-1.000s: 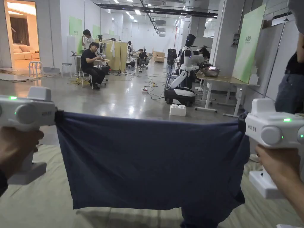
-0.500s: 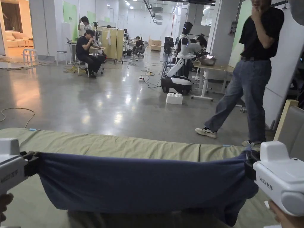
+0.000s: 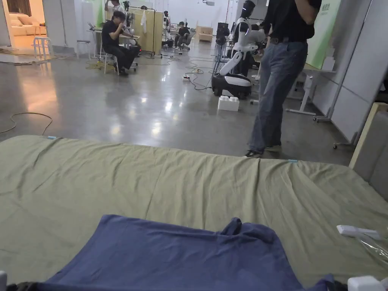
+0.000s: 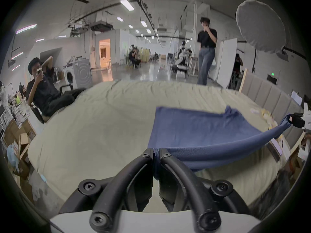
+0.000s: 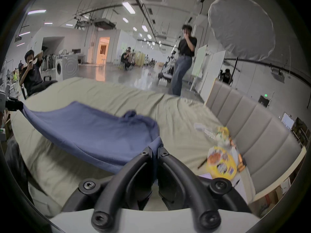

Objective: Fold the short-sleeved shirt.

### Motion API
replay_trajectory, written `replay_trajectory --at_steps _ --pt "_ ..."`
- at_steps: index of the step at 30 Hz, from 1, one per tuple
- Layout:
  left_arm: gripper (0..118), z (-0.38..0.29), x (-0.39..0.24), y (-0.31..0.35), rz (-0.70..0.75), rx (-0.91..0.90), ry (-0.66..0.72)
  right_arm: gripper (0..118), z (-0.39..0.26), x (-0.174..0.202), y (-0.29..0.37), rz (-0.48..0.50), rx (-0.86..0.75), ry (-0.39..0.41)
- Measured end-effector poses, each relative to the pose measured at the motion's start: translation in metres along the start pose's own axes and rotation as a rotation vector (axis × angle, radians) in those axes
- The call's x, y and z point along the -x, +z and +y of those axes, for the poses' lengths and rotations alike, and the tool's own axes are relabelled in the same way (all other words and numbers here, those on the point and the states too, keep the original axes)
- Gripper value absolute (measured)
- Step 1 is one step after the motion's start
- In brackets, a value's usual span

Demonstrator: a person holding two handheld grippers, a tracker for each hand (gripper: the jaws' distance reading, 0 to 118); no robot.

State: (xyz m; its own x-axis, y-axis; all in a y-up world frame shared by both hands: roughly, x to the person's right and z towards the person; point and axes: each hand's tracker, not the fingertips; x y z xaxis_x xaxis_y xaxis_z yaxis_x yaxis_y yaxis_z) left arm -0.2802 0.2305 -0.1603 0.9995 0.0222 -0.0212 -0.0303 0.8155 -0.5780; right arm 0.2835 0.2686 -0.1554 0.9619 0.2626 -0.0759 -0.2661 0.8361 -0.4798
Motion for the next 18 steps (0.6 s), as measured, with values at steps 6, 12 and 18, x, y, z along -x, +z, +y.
replay_trajectory --at_steps 6,12,18 --pt "6 -0.050 -0.013 -0.009 -0.021 0.185 -0.039 5 -0.076 0.012 -0.014 0.036 0.224 -0.025" --pt "6 -0.075 -0.024 -0.026 -0.010 0.287 -0.111 5 -0.114 0.024 -0.030 0.060 0.319 0.027" --pt "9 -0.083 -0.031 -0.029 0.004 0.331 -0.167 9 -0.126 0.036 -0.041 0.079 0.397 0.084"
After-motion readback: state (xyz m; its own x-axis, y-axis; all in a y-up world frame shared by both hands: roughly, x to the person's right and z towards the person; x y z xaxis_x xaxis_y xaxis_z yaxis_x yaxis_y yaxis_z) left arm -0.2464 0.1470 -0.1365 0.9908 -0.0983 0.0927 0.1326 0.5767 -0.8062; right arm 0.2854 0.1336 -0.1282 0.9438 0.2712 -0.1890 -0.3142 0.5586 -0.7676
